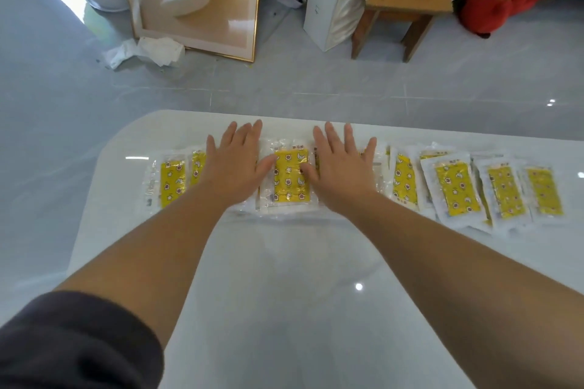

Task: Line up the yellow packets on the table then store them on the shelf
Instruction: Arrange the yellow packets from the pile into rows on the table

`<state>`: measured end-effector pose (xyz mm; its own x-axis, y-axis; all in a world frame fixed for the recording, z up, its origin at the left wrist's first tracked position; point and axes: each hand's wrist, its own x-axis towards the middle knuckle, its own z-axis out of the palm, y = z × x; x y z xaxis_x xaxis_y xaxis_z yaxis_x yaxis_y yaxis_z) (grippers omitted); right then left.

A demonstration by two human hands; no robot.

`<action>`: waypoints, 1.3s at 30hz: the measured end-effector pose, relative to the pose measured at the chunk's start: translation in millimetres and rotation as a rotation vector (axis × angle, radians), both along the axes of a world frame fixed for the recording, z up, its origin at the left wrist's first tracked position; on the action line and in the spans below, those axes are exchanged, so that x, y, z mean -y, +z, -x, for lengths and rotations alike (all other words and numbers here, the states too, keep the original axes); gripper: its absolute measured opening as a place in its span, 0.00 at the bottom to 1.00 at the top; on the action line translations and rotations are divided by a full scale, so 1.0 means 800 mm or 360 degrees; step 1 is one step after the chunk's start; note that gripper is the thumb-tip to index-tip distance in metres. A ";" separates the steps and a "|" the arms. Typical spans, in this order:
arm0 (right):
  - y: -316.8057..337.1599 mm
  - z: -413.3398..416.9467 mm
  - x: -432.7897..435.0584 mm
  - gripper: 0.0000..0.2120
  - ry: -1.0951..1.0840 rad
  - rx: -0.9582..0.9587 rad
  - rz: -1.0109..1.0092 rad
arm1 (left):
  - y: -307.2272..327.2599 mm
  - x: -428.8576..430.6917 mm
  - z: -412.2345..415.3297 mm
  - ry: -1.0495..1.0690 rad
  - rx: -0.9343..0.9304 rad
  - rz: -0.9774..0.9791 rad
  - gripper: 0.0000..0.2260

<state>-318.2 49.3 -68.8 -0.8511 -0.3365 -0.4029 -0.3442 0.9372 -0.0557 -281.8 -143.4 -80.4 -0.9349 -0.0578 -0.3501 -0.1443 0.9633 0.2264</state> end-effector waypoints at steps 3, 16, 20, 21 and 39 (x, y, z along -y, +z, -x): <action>0.001 0.020 0.001 0.30 0.0093 0.0104 0.0058 | -0.002 -0.001 0.017 -0.0172 0.0050 0.0074 0.30; 0.016 0.040 -0.161 0.27 -0.0252 -0.0099 0.0087 | 0.030 -0.126 0.033 -0.0426 -0.0032 -0.0031 0.30; 0.011 0.039 -0.243 0.30 -0.0207 -0.0103 0.0035 | 0.019 -0.188 0.049 -0.0495 0.0007 0.0059 0.32; 0.008 0.043 -0.255 0.30 -0.0201 -0.0074 0.0033 | 0.015 -0.202 0.051 -0.0511 0.0002 0.0090 0.32; -0.006 0.035 -0.331 0.31 0.0167 0.0121 0.0052 | 0.015 -0.329 0.004 -0.0466 0.0051 0.0435 0.31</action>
